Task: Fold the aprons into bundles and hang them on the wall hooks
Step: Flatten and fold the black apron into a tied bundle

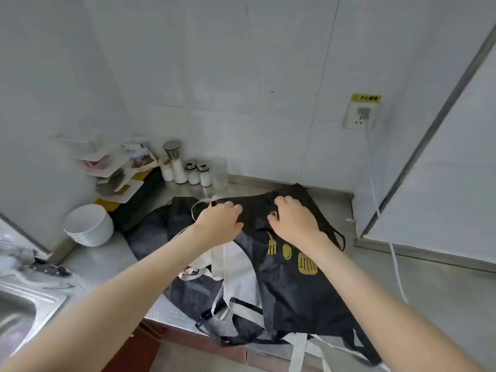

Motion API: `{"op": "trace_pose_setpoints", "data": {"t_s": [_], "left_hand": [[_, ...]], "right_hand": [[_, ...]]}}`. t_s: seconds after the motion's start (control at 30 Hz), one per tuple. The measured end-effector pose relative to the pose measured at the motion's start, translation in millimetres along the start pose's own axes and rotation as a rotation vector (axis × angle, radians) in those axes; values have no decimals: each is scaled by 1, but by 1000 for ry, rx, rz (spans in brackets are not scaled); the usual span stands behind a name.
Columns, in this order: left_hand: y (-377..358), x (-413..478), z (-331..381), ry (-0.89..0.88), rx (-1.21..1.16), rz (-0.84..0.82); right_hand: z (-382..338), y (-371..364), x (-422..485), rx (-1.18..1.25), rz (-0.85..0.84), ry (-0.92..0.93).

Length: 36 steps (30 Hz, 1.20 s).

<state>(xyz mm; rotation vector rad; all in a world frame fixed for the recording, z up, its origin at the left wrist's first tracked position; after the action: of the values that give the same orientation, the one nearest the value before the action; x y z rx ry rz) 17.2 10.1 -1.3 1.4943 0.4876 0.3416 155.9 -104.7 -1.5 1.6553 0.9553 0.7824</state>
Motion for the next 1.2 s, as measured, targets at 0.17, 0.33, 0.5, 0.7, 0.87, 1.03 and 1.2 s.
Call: {"op": "trace_pose_setpoints", "data": {"t_s": [0.17,0.33,0.5,0.7,0.87,1.03,1.2], "left_hand": [[-47,11,-41,-114,139,-159],[-85,32,-67,-190,152,-192],[-98,47,-54,-222,92,-158],[-63,64,-36,-130,159,142],[-31,84,-25,14,-15,147],[17,88,-4,46,-427,281],[81,74,38,-145,-622,319]], "right_hand": [[-13,-103,9,24,-399,-168],[-12,-146,20,-120,-308,-191],[-8,-135,28,-77,-176,-119],[9,-68,42,107,129,-130],[31,-4,43,303,340,-195],[48,41,29,426,308,-227],[25,71,12,213,93,112]]}}
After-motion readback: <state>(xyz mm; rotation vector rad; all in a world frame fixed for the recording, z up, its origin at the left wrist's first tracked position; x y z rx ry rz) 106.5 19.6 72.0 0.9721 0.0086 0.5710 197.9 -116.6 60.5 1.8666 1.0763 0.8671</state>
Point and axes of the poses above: each hand's wrist, its own x-axis towards the middle knuckle, its own y-axis out of the back of the hand, z = x × y, the point moved 2 cm from there along x, towards the middle knuckle, and after that the axes turned 2 degrees about -z, right-handed, at the moved point
